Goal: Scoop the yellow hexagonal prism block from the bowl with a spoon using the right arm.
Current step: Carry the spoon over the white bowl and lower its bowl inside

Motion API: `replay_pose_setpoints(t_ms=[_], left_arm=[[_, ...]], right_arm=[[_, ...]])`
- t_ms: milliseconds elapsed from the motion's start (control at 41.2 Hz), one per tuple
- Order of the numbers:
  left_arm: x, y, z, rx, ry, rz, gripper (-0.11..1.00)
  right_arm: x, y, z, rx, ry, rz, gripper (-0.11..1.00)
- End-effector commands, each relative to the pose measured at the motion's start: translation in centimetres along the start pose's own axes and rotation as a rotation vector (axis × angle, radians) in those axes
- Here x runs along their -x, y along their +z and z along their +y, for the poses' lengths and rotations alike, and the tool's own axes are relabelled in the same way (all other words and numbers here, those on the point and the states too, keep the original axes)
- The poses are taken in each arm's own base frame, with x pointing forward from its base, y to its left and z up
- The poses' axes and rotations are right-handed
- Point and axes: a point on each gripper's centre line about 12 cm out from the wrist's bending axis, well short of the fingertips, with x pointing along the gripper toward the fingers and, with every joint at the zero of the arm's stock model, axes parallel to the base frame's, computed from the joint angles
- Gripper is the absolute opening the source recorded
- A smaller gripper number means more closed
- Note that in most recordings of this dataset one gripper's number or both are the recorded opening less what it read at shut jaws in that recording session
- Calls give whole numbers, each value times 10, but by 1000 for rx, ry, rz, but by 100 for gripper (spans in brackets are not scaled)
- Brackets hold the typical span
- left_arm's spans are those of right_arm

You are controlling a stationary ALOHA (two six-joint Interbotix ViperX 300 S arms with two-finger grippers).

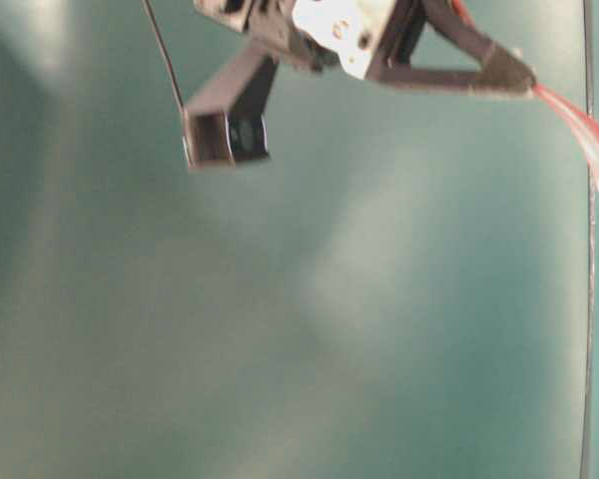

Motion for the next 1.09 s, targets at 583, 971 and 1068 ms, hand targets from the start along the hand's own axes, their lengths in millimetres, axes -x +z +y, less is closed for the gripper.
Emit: replay_pose_setpoints(t_ms=[583, 971, 1068], left_arm=[[-3, 9, 0, -11, 1, -28, 0], [-3, 9, 0, -11, 0, -26, 0], [-3, 9, 0, -11, 1, -26, 0]], right_arm=[[-33, 15, 4, 17, 0, 96, 23], [-49, 15, 5, 24, -2, 100, 23], [-52, 18, 5, 31, -4, 83, 23]])
